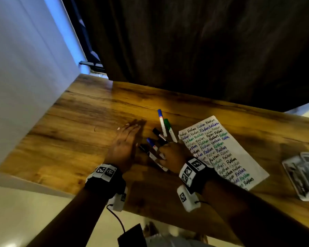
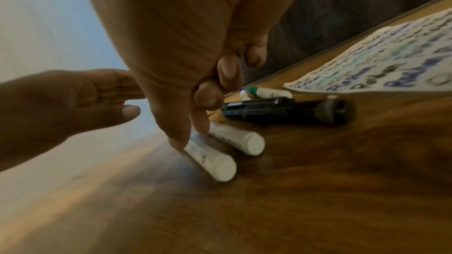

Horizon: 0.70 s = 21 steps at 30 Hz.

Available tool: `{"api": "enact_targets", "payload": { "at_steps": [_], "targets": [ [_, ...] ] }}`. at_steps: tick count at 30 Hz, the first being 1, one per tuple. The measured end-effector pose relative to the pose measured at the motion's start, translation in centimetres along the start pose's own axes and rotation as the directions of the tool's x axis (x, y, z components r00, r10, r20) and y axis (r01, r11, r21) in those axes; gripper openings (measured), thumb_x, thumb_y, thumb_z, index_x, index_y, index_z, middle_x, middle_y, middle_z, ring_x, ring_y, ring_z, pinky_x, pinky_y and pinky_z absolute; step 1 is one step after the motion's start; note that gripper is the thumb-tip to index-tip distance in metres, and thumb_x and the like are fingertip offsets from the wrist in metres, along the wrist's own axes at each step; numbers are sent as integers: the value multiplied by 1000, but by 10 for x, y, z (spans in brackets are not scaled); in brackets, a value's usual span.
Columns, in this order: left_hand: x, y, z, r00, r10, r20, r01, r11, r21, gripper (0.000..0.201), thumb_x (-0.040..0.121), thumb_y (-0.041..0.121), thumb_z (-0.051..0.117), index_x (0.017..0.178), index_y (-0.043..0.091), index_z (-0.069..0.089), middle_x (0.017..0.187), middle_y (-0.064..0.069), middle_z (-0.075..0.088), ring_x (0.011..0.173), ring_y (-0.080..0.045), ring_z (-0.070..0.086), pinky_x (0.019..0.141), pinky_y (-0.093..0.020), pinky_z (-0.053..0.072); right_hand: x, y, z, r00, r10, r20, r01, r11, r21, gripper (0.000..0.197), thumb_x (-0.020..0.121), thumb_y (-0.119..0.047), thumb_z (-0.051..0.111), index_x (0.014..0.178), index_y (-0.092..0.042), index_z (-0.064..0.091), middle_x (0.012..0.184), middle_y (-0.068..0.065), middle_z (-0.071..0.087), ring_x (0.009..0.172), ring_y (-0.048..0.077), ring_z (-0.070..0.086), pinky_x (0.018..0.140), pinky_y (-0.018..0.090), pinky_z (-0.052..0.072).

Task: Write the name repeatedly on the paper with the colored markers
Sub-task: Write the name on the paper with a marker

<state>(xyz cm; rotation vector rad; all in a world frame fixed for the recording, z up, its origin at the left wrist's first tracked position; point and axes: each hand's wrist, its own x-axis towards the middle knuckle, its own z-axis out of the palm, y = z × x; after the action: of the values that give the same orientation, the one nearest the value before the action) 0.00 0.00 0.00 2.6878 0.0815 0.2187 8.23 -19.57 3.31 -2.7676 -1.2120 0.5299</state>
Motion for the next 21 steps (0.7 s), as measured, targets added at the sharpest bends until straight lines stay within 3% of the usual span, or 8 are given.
{"api": "enact_targets", "payload": {
  "at_steps": [2,5,8,11,13,17,19,21],
  "targets": [
    [-3,-7,-1,999,-13,-34,12,1000,-8,57,94,24,40,149,10,41,152,-13,42,146,-29,27,123,-52,19,7,-7,4,999,20,32,-22,999,45,40,89,-40,62,119,-14,61,119,8,64,116,28,56,101,43,40],
    [-9,-14,2,999,-22,-48,21,1000,-18,59,91,6,58,148,8,42,151,-14,44,145,-30,30,123,-46,14,13,-14,11,997,58,50,-59,998,19,46,89,-38,64,122,-7,58,120,14,62,115,33,56,95,40,45],
    [-13,-18,0,999,-27,-48,25,999,-32,61,90,13,55,149,9,40,153,-12,41,146,-28,28,122,-41,7,16,-19,17,996,82,17,-82,996,17,46,90,-36,62,125,-6,57,125,15,61,116,34,56,93,40,46],
    [-11,-18,-1,999,-22,-46,20,999,-32,63,88,16,52,149,10,41,152,-12,43,145,-27,29,122,-42,10,15,-19,15,997,80,11,-81,995,65,42,92,-32,59,127,-8,56,124,14,62,116,31,56,93,36,45],
    [-7,-15,-4,999,-11,-41,10,1000,-25,66,85,13,54,149,10,40,151,-13,44,145,-29,30,123,-46,14,9,-14,6,998,54,-40,-50,994,96,37,90,-34,60,119,-12,61,119,11,64,114,29,57,83,30,42],
    [4,-1,-11,998,17,61,-15,999,-34,74,81,32,36,153,15,36,156,-9,38,148,-29,26,123,-54,18,-7,3,-11,981,16,-195,13,989,147,24,81,-46,64,89,-23,66,98,-1,64,93,19,61,67,24,39],
    [11,12,-10,993,68,93,-66,997,-26,67,86,21,48,152,19,38,156,-6,38,147,-29,28,122,-54,20,-16,10,-19,966,23,-257,25,983,182,22,79,-45,65,83,-24,63,89,-8,58,86,14,57,62,23,39],
    [17,30,-4,991,97,88,-92,994,-58,65,85,8,59,147,21,45,149,-5,46,139,-27,40,117,-52,32,-29,17,-30,955,62,-291,9,972,235,21,80,-47,63,83,-26,60,81,-11,57,76,11,56,59,25,46]
  ]
}}
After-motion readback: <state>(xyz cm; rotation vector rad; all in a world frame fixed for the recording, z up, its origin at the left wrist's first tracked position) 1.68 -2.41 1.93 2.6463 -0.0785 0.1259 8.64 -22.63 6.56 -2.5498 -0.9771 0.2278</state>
